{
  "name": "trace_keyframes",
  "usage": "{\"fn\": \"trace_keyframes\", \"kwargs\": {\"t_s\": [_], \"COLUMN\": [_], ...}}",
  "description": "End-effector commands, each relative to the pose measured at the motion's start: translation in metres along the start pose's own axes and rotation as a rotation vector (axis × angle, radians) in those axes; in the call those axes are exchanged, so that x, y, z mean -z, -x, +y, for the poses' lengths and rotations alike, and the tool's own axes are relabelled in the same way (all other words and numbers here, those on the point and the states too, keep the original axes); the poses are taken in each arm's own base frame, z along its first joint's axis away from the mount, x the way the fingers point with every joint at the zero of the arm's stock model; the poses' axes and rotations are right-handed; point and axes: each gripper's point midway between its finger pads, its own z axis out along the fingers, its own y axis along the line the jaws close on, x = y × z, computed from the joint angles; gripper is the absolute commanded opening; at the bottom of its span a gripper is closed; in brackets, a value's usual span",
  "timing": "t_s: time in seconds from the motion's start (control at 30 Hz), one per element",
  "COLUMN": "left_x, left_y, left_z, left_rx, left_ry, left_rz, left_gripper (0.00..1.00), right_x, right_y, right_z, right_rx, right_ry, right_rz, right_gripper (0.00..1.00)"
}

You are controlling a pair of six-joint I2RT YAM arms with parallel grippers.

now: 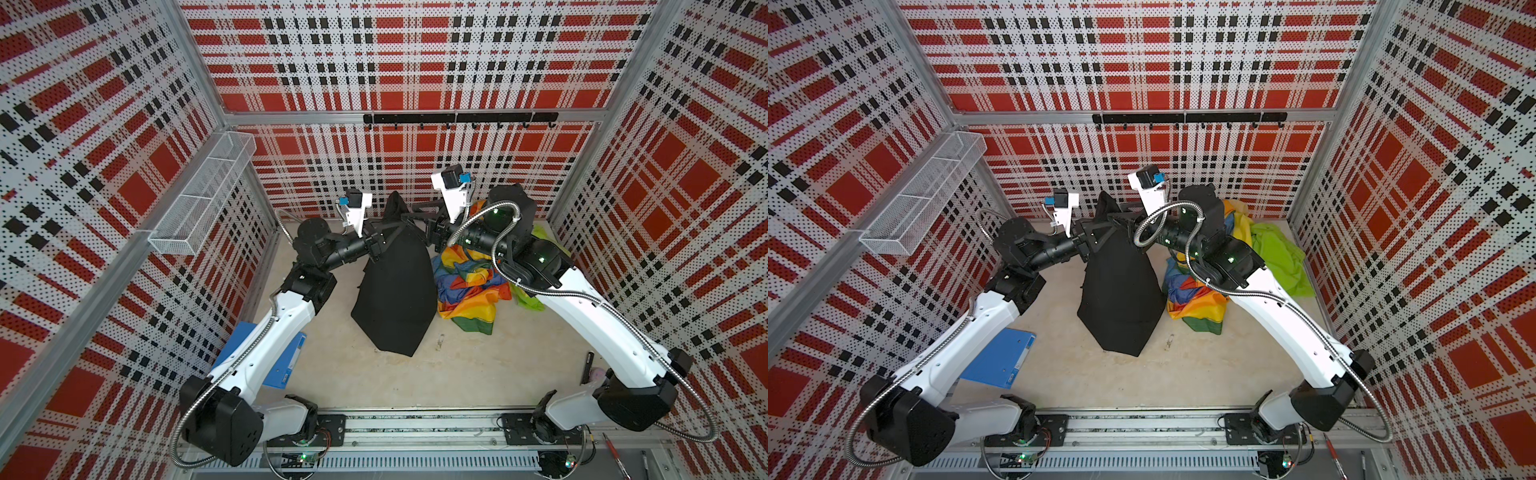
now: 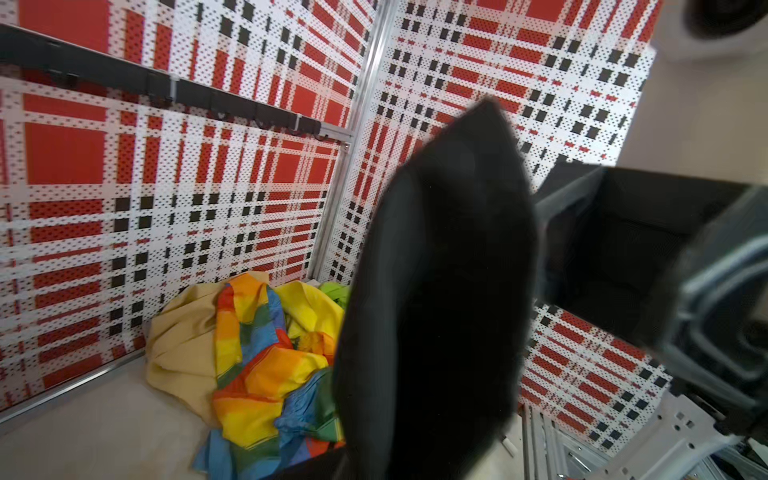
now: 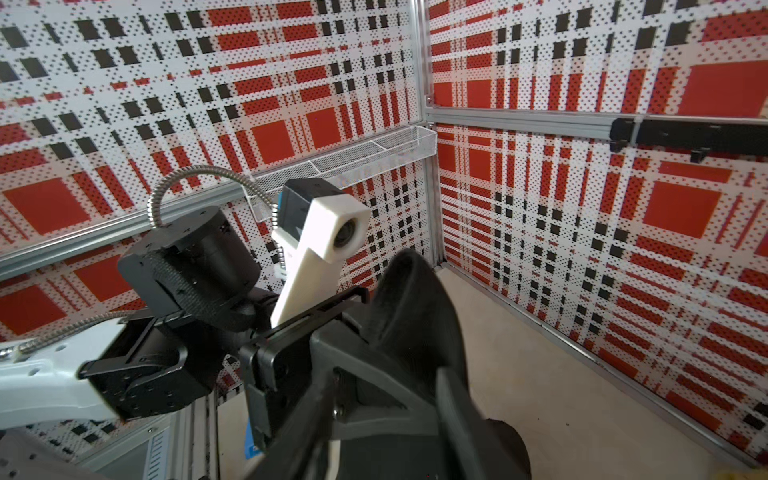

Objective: Pick out a specific cloth from the pile
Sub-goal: 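Grasp the hanging black cloth with the left gripper beside the right gripper, then carry the black cloth away with the left gripper while the right gripper withdraws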

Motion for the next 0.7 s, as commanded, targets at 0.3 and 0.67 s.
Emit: {"fn": "trace_keyframes", "kwargs": {"t_s": [0.3,0.67], "left_x": [0.063,0.116], "left_y": [0.036,0.105], "left_z": [0.063,0.098], "left_rx": [-0.071,-0.101], "left_ry": [0.4,0.56], "left_rz": [0.005,-0.089], "left_gripper": [0.0,0.0], "right_x": [0.076,0.107], "right_y": [-0.013,-0.072], "right_z": [-0.029,-0.033], "right_rx": [0.043,-0.028], "right_ry": [-0.23,-0.264], "right_rz": [-0.145,-0.088], "right_gripper": [0.93,0.92]}}
